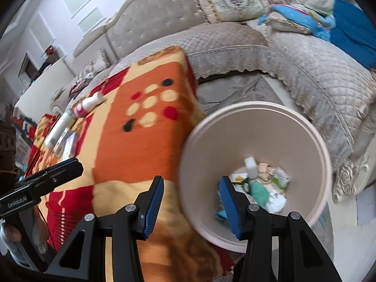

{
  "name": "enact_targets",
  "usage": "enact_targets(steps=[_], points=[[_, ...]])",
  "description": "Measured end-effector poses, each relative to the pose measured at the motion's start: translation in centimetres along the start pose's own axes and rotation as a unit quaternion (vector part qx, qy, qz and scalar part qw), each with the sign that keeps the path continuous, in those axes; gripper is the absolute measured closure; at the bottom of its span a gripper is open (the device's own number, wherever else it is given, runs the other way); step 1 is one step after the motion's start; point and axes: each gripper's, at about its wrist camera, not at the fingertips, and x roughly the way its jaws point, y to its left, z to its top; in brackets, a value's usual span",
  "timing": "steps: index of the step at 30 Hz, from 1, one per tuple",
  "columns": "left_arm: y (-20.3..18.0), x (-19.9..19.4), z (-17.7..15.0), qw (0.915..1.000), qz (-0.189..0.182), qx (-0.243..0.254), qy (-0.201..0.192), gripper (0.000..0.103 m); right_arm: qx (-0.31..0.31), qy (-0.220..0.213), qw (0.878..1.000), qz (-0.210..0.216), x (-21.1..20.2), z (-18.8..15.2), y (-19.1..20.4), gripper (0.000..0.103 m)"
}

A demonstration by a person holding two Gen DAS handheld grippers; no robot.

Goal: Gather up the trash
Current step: 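Move both tools back over the blanket, then grasp the white-green ointment box with the left gripper while the right gripper grasps the white tablet box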

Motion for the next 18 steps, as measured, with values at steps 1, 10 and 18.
enact_targets(steps=[1,10,18], points=[[1.5,-0.7,-0.1,0.9999,0.009,-0.006,-0.003,0.039,-0.006,0.001,1.0,0.004,0.2,0.2,0.8,0.056],[15.2,-5.5,0.3,0.9925,0.104,-0.058,-0.028,0.039,-0.072,0.033,0.995,0.064,3.5,1.5,10.5,0.047],[22.0,-7.0,0.7,0.9861,0.143,-0.078,-0.03,0.039,-0.164,0.064,0.978,0.114,9.8,3.5,23.1,0.047]])
